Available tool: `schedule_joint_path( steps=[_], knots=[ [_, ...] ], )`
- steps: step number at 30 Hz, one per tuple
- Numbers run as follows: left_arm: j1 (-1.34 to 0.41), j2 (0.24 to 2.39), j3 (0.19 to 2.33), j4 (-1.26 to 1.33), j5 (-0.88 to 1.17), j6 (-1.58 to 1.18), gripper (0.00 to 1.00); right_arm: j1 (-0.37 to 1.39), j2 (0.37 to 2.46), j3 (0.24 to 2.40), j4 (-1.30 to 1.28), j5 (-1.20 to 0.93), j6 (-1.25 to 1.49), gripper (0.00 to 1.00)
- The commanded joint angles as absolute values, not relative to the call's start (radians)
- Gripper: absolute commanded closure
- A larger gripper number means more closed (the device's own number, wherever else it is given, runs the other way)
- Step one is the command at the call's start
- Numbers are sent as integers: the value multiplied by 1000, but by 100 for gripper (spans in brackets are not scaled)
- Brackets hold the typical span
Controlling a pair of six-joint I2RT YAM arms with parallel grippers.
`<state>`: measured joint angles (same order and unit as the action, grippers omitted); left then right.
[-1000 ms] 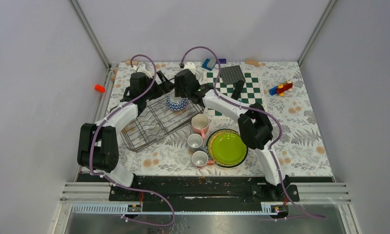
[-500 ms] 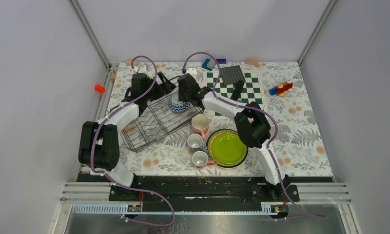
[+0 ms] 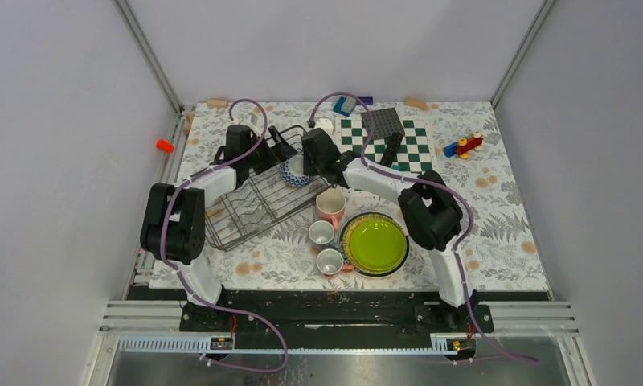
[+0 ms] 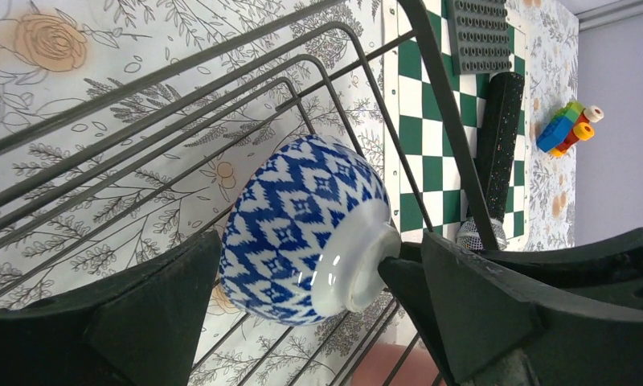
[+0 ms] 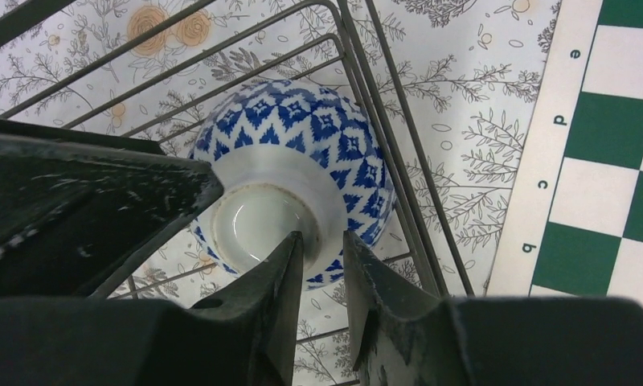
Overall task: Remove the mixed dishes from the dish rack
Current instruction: Pick up the bowl from the dish rack.
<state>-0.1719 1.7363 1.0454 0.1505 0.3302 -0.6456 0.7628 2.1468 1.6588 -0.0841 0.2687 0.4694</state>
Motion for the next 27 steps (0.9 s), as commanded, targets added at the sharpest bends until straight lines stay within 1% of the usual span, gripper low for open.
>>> schedule_joint_path(
  steps=[1,6,9,10,12,14,18,27],
  knots=[
    [-186,1752,1109,177,376,-641,1,746,2089,1601,-117,266,472,69],
    [-196,1763,1125,154,354,-615,1,745,2079,1586,-106,262,472,69],
    [-198,1768,1145,104,316,-534,1,744,2072,1583,-107,260,471,70],
    [-198,1772,1157,78,298,-504,1,744,2069,1579,-106,260,468,70],
    [-198,1779,1181,9,199,-479,1,744,2061,1569,-106,265,466,70],
    [-197,1789,1192,7,191,-464,1,742,2059,1565,-107,264,467,71],
    [-197,1846,1244,2,336,-461,1,740,2057,1554,-104,269,445,71],
    [-197,1911,1223,118,615,-500,1,737,2045,1536,-100,262,443,72]
  ],
)
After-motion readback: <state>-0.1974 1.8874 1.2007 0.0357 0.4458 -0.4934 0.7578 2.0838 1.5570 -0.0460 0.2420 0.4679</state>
